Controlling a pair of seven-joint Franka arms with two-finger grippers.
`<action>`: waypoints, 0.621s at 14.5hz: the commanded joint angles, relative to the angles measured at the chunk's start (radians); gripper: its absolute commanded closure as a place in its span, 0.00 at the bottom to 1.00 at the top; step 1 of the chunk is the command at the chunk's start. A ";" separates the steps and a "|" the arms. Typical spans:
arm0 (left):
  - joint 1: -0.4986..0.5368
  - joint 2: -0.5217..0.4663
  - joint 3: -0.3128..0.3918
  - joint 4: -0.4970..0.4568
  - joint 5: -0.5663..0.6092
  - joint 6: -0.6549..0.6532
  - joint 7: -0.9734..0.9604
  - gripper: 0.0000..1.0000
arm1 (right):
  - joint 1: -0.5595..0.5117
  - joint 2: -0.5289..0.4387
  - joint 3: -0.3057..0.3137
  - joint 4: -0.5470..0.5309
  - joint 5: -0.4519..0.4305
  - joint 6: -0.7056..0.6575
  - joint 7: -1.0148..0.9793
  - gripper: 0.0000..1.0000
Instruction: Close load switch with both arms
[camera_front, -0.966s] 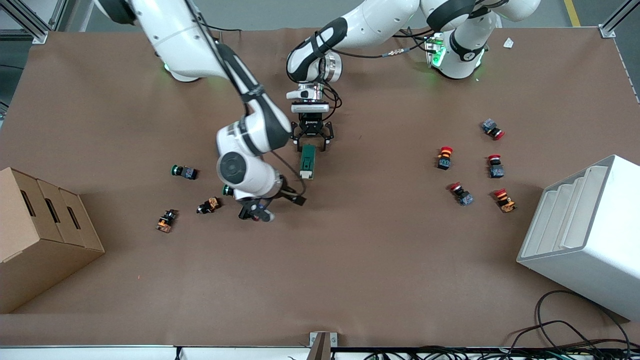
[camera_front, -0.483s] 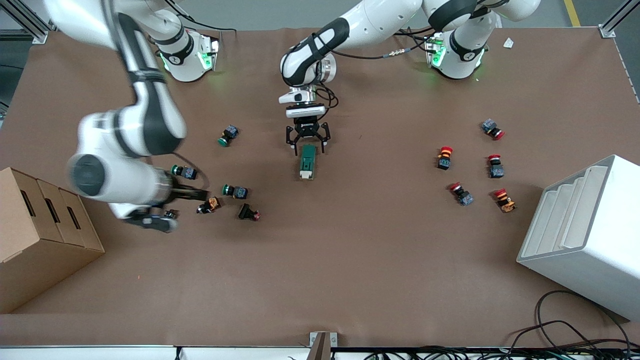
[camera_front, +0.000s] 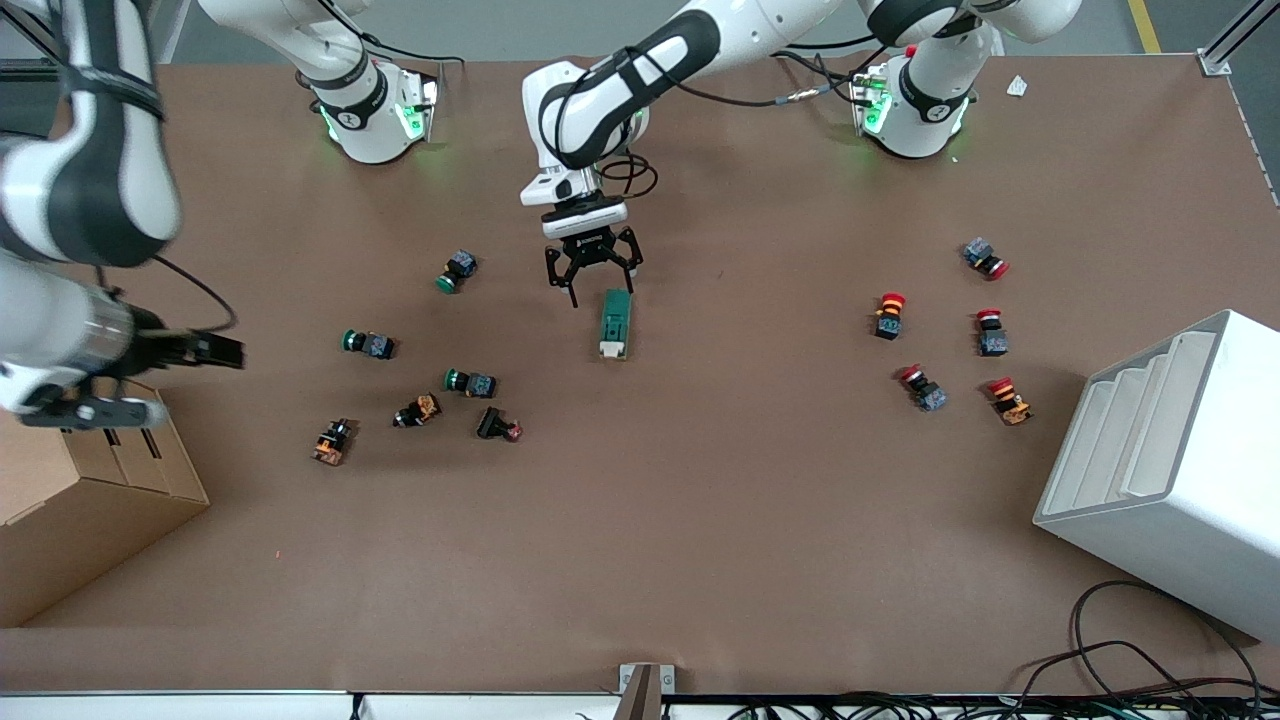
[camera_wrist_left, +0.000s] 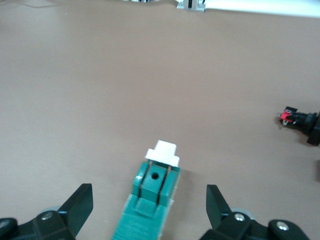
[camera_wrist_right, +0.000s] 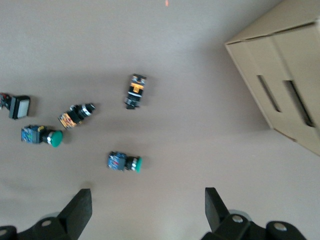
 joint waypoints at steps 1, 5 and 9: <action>0.065 -0.097 -0.001 -0.005 -0.141 0.004 0.208 0.00 | -0.061 -0.005 0.020 0.080 -0.019 -0.081 -0.074 0.00; 0.206 -0.222 -0.001 0.049 -0.378 0.004 0.491 0.00 | -0.102 0.008 0.020 0.181 -0.019 -0.160 -0.076 0.00; 0.381 -0.357 -0.001 0.049 -0.592 -0.059 0.697 0.00 | -0.116 0.008 0.029 0.202 0.002 -0.187 -0.071 0.00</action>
